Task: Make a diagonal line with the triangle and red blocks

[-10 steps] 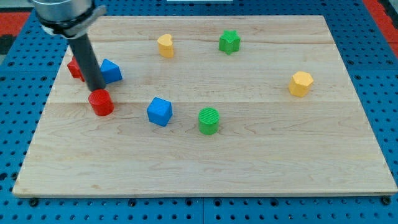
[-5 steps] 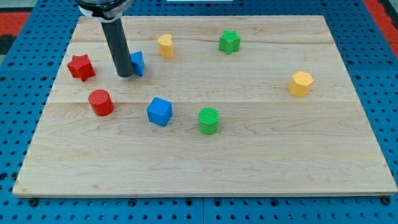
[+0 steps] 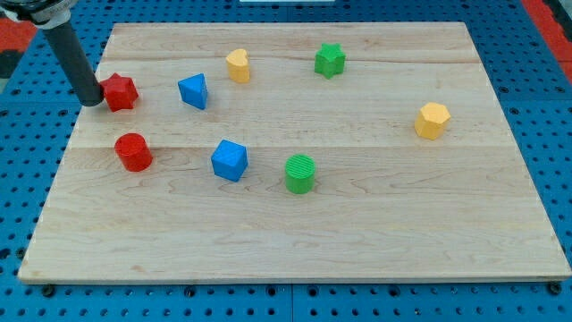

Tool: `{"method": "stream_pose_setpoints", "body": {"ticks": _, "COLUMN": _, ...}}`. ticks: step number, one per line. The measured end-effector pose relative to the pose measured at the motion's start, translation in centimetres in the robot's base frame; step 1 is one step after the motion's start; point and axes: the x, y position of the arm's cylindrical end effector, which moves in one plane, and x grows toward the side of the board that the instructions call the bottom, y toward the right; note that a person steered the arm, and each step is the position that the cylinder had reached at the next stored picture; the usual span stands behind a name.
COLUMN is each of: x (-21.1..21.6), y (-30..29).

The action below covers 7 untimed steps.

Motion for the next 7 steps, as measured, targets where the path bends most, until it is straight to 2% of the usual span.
{"method": "stream_pose_setpoints", "body": {"ticks": 2, "x": -3.2, "y": 0.3}}
{"method": "stream_pose_setpoints", "body": {"ticks": 3, "x": -0.5, "y": 5.2}}
{"method": "stream_pose_setpoints", "body": {"ticks": 4, "x": 1.7, "y": 6.6}}
{"method": "stream_pose_setpoints", "body": {"ticks": 5, "x": 2.0, "y": 6.2}}
{"method": "stream_pose_setpoints", "body": {"ticks": 6, "x": -1.7, "y": 5.4}}
{"method": "stream_pose_setpoints", "body": {"ticks": 7, "x": -1.7, "y": 8.8}}
